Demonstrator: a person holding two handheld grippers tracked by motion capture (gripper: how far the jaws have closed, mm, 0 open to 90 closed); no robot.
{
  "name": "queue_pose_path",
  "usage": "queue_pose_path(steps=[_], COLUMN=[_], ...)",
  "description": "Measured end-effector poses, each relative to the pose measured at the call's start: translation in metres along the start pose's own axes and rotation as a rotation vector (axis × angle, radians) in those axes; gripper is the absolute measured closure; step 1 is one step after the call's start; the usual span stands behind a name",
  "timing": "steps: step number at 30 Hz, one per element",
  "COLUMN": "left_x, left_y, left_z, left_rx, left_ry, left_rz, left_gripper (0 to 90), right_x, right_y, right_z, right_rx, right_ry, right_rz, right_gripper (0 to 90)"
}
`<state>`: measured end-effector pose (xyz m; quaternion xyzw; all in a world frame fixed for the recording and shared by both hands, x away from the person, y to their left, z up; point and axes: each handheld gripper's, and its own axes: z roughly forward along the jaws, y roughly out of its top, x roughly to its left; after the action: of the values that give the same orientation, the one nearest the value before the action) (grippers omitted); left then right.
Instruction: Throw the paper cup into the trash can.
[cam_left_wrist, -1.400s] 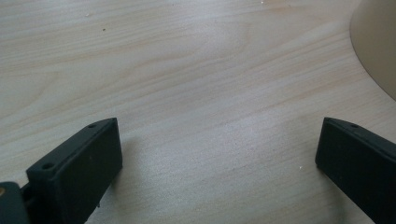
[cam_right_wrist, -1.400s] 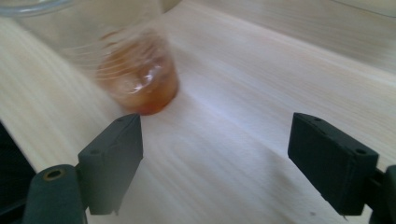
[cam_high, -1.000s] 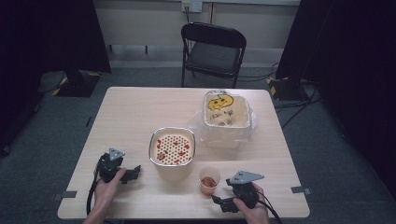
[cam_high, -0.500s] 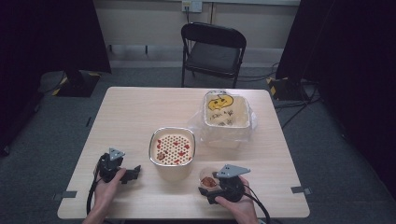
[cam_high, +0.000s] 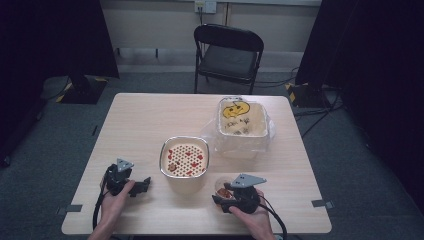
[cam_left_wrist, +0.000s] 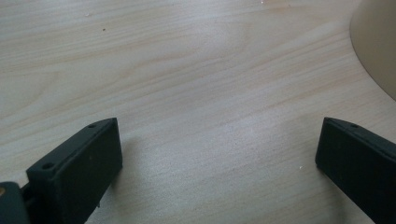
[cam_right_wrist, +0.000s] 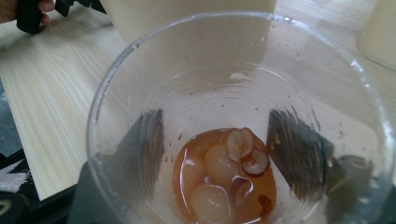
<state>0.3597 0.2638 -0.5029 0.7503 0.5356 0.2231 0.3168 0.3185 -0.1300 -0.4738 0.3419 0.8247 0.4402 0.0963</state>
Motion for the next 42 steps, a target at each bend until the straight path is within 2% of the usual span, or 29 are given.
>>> queue_pose_path(steps=[8,11,13,18,23,25,26,29,30,32,33,36,37,39,42], left_x=[0.001,0.001,0.001,0.001,0.001,0.001,0.001,0.002,0.001,0.002,0.001,0.001,0.001,0.002,0.001], left_y=[0.000,0.000,0.000,0.000,0.000,0.000,0.000,0.000,0.000,0.000,0.000,0.000,0.001,0.000,0.000], left_z=[0.000,0.000,0.000,0.000,0.000,0.000,0.001,0.001,0.000,0.001,0.001,0.001,0.000,0.000,0.001], left_rx=[0.001,0.000,0.000,0.000,0.001,0.000,0.000,0.000,0.000,0.000,0.000,0.000,0.001,0.000,0.000], left_ry=[-0.015,-0.015,-0.015,-0.015,-0.014,-0.014,-0.015,-0.015,-0.015,-0.016,-0.015,-0.015,-0.015,-0.015,-0.015], left_rz=[0.011,0.011,0.011,0.011,0.011,0.011,0.011,0.011,0.011,0.011,0.011,0.011,0.011,0.011,0.011], left_gripper=[0.0,0.0,0.0,0.0,0.0,0.0,0.0,0.0,0.0,0.0,0.0,0.0,0.0,0.0,0.0], right_x=[-0.003,-0.007,-0.010,-0.013,-0.015,-0.015,-0.016,-0.017,-0.017,-0.017,-0.017,-0.017,-0.017,-0.016,-0.016], right_y=[0.005,0.008,0.011,0.021,0.040,0.043,0.050,0.056,0.064,0.068,0.077,0.085,0.093,0.096,0.110], right_z=[-0.007,-0.011,-0.015,-0.021,-0.030,-0.031,-0.034,-0.035,-0.037,-0.038,-0.039,-0.039,-0.038,-0.037,-0.030], right_rx=[-0.024,-0.036,-0.062,-0.102,-0.164,-0.173,-0.199,-0.223,-0.250,-0.258,-0.285,-0.308,-0.333,-0.337,-0.370], right_ry=[-0.011,-0.018,-0.030,-0.041,-0.059,-0.065,-0.077,-0.077,-0.085,-0.085,-0.093,-0.101,-0.124,-0.137,-0.148], right_rz=[0.007,0.025,0.047,0.053,0.041,0.043,0.046,0.046,0.039,0.038,0.031,0.026,0.017,0.015,-0.002], right_gripper=[40.2,40.2,40.0,40.8,42.0,42.1,42.2,42.4,42.7,42.8,43.1,43.2,43.2,43.2,43.6])
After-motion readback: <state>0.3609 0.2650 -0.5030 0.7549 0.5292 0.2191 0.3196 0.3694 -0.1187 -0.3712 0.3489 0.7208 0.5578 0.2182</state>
